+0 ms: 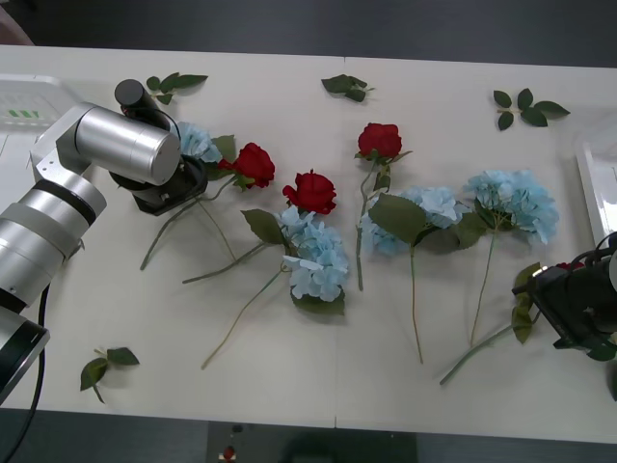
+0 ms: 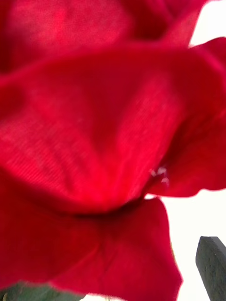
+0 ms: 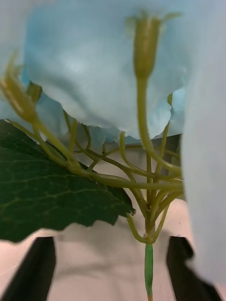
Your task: Put the red flowers into the right box and the blue flowers into the left box
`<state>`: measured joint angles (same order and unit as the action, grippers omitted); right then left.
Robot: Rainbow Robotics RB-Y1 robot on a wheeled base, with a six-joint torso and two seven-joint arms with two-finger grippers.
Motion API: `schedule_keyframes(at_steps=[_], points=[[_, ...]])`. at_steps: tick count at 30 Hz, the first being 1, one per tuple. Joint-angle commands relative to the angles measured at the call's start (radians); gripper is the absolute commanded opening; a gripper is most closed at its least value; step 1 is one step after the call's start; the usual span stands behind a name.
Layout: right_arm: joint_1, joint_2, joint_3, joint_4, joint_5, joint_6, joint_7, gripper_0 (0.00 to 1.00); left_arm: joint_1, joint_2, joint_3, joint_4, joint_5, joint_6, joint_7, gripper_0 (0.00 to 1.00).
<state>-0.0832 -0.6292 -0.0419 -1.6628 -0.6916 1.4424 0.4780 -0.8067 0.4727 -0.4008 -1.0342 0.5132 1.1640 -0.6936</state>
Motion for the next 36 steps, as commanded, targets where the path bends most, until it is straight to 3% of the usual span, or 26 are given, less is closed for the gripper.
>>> schedule_keyframes(at_steps=[1, 18, 36], points=[[0.01, 0.014, -0.018, 0.005, -0.006, -0.01, 0.041, 1.0, -0.032, -0.006, 0.005, -0.006, -0.002, -0.009, -0.006, 0.02], [0.01, 0.075, -0.016, 0.014, 0.026, -0.008, 0.047, 1.0, -0.032, -0.006, 0.007, -0.032, -0.065, -0.009, -0.003, 0.0], [0.01, 0.079, -0.009, 0.04, 0.033, -0.036, 0.051, 0.99, -0.031, 0.029, 0.005, -0.331, -0.397, -0.018, -0.058, 0.0]])
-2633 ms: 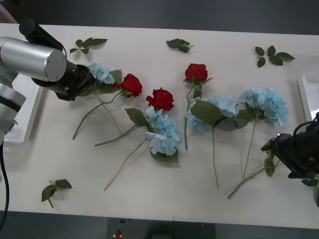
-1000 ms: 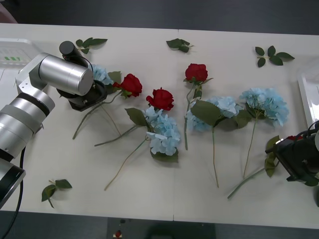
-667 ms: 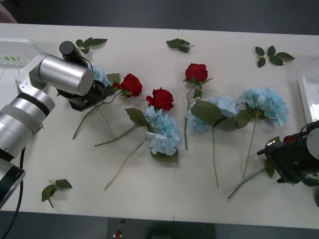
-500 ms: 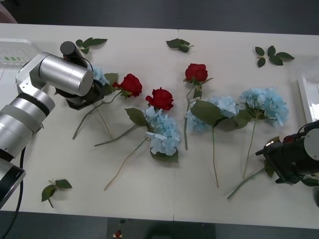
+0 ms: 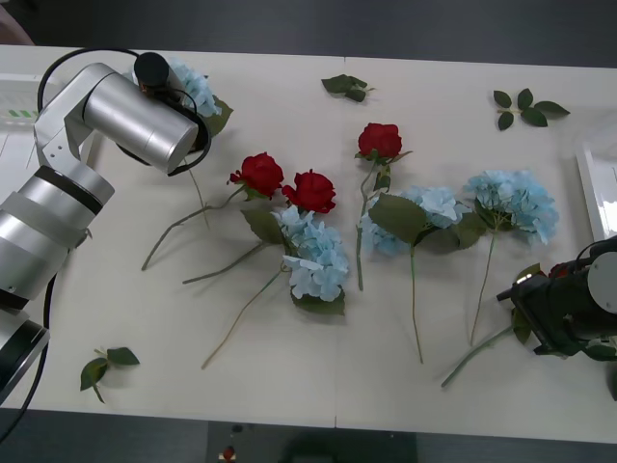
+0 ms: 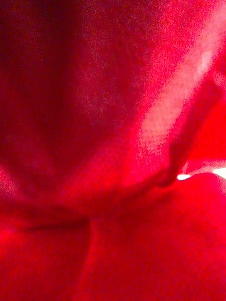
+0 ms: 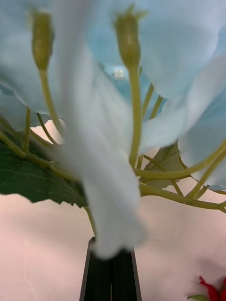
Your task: Put the red flowers into the right box and the blue flowers into the left box
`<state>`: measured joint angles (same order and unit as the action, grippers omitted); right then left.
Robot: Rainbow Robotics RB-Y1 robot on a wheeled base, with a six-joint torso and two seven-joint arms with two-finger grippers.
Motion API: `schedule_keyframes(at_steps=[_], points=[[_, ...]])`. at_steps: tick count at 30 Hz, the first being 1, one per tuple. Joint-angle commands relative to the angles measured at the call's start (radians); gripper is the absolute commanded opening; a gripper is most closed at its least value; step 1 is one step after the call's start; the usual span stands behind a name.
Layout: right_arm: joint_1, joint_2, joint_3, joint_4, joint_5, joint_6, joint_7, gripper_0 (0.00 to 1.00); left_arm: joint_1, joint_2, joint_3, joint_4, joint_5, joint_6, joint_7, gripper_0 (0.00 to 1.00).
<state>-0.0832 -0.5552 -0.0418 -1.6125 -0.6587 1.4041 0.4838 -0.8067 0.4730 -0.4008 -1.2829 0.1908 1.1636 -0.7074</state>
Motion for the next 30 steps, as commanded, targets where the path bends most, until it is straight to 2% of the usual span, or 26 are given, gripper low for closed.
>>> schedule_keyframes(at_steps=[1, 2, 4, 5, 6, 7, 13, 19, 25, 30], points=[[0.01, 0.004, -0.006, -0.006, 0.002, 0.003, 0.047, 0.85, -0.031, 0.03, 0.007, -0.102, -0.102, -0.018, -0.047, 0.0], [0.008, 0.004, -0.006, -0.006, 0.002, 0.003, 0.047, 0.74, -0.031, 0.032, 0.007, -0.11, -0.119, -0.018, -0.049, 0.0], [0.01, 0.004, -0.004, -0.004, 0.002, 0.003, 0.049, 0.36, -0.031, 0.036, 0.007, -0.135, -0.177, -0.018, -0.055, 0.0], [0.01, 0.004, -0.001, -0.004, 0.004, 0.003, 0.049, 0.2, -0.031, 0.038, 0.005, -0.145, -0.206, -0.018, -0.056, 0.0], [0.01, 0.004, 0.0, -0.004, 0.005, 0.003, 0.049, 0.13, -0.031, 0.039, 0.007, -0.15, -0.22, -0.018, -0.056, 0.0], [0.01, 0.004, 0.002, -0.004, 0.005, 0.003, 0.049, 0.0, -0.029, 0.044, 0.007, -0.159, -0.251, -0.018, -0.058, 0.0], [0.01, 0.004, 0.002, -0.003, 0.007, 0.004, 0.05, 0.0, -0.029, 0.073, 0.007, -0.199, -0.39, -0.018, -0.061, 0.0], [0.002, 0.001, 0.002, -0.004, 0.002, 0.016, 0.058, 0.0, -0.029, 0.165, 0.011, -0.268, -0.418, -0.021, -0.086, 0.0], [-0.01, -0.017, -0.021, -0.06, -0.019, 0.052, 0.07, 0.0, -0.031, 0.303, 0.011, -0.352, -0.318, -0.021, -0.11, 0.0], [-0.012, -0.037, -0.072, -0.167, -0.029, 0.121, 0.084, 0.0, -0.031, 0.46, 0.014, -0.378, -0.136, -0.019, -0.135, 0.0]])
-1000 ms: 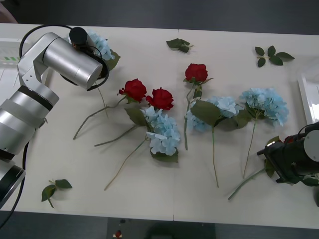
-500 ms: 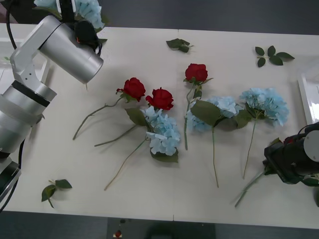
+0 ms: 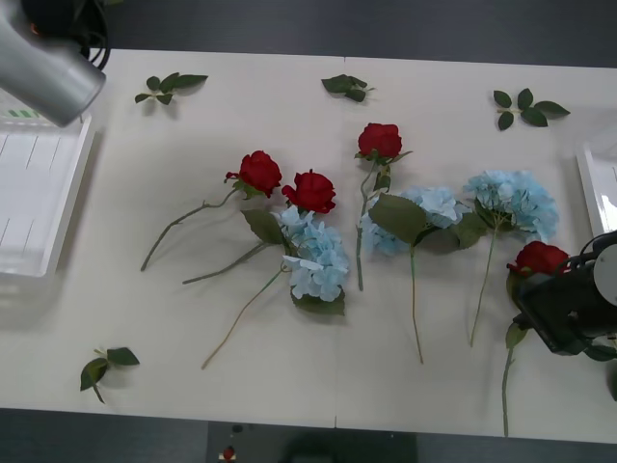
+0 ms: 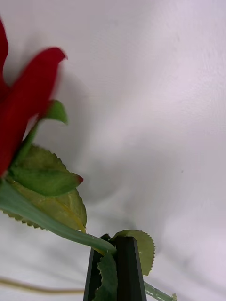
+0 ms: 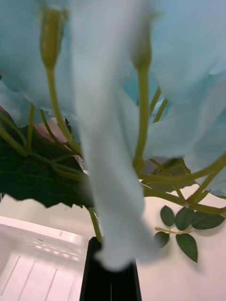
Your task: Put the red flowers into the right box and the blue flowers into the left box
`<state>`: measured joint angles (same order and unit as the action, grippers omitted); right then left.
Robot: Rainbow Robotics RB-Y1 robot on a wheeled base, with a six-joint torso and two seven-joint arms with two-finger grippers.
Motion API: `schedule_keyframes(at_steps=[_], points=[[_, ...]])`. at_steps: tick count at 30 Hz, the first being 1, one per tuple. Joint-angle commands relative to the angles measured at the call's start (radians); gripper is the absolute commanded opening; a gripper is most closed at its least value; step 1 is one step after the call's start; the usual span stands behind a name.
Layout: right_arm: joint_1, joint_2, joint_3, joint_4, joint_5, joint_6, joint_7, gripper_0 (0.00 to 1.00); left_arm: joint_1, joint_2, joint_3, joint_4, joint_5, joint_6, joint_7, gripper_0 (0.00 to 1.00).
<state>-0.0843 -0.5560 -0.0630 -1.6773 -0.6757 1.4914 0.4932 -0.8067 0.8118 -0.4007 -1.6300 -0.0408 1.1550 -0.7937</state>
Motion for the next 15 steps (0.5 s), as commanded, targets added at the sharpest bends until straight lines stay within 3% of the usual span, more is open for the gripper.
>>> schedule_keyframes(at_steps=[1, 7, 15], points=[[-0.012, -0.038, -0.063, -0.121, -0.016, 0.046, 0.079, 0.0, -0.029, 0.147, 0.014, -0.031, 0.131, -0.009, -0.052, 0.0], [-0.022, -0.045, -0.141, -0.211, -0.022, 0.093, 0.137, 0.0, -0.031, 0.282, 0.033, 0.002, 0.364, 0.017, -0.073, 0.0], [-0.048, -0.048, -0.328, -0.242, -0.042, 0.139, 0.349, 0.0, -0.029, 0.372, 0.072, 0.19, 0.679, 0.019, -0.167, 0.0]])
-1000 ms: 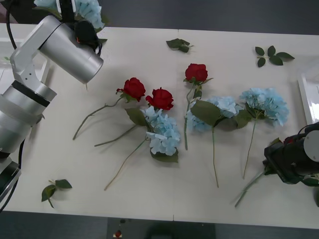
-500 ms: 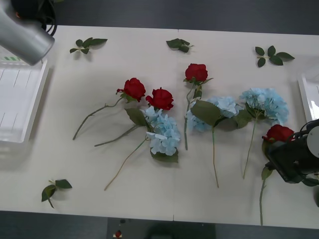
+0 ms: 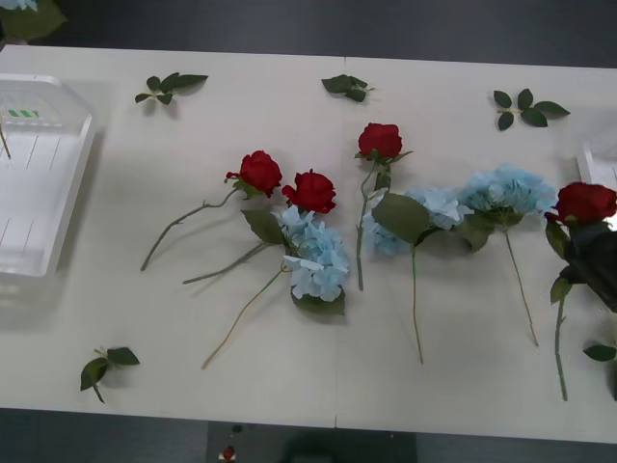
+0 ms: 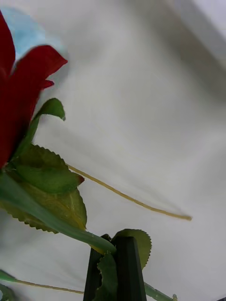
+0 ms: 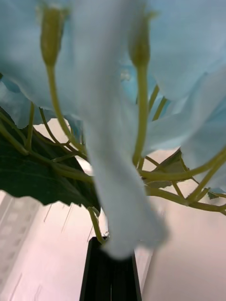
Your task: Put the red flowers into the right box and the blue flowers into the left box
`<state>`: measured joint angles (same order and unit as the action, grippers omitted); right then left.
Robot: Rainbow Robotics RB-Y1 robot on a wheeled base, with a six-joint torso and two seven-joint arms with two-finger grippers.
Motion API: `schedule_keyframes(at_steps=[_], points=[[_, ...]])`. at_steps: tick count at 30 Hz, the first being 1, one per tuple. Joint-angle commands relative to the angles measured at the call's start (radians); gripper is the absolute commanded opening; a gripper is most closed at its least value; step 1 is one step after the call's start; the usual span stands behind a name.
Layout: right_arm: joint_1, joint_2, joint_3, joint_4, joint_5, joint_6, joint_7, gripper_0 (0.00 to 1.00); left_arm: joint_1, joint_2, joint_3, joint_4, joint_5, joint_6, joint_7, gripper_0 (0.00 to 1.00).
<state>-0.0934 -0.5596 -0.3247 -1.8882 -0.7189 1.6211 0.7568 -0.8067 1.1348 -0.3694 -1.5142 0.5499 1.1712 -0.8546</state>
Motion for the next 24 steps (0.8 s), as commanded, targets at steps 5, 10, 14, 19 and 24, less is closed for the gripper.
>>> schedule_keyframes(at_steps=[5, 10, 14, 19, 24], points=[[-0.066, -0.065, -0.162, -0.019, 0.021, 0.01, 0.176, 0.0, -0.029, 0.071, 0.056, 0.239, 0.252, 0.002, -0.256, 0.0], [-0.111, -0.105, -0.204, 0.06, 0.033, 0.01, 0.245, 0.0, -0.029, 0.071, 0.056, 0.368, 0.337, 0.002, -0.356, 0.0], [-0.178, -0.157, -0.211, 0.178, 0.044, 0.01, 0.292, 0.0, -0.029, 0.071, 0.056, 0.448, 0.363, -0.004, -0.434, 0.0], [-0.308, -0.243, -0.211, 0.416, 0.061, -0.029, 0.377, 0.0, -0.029, 0.059, 0.056, 0.523, 0.38, -0.024, -0.503, 0.0], [-0.437, -0.339, -0.175, 0.666, 0.088, -0.113, 0.463, 0.0, -0.029, 0.037, 0.056, 0.572, 0.386, -0.054, -0.515, 0.0]])
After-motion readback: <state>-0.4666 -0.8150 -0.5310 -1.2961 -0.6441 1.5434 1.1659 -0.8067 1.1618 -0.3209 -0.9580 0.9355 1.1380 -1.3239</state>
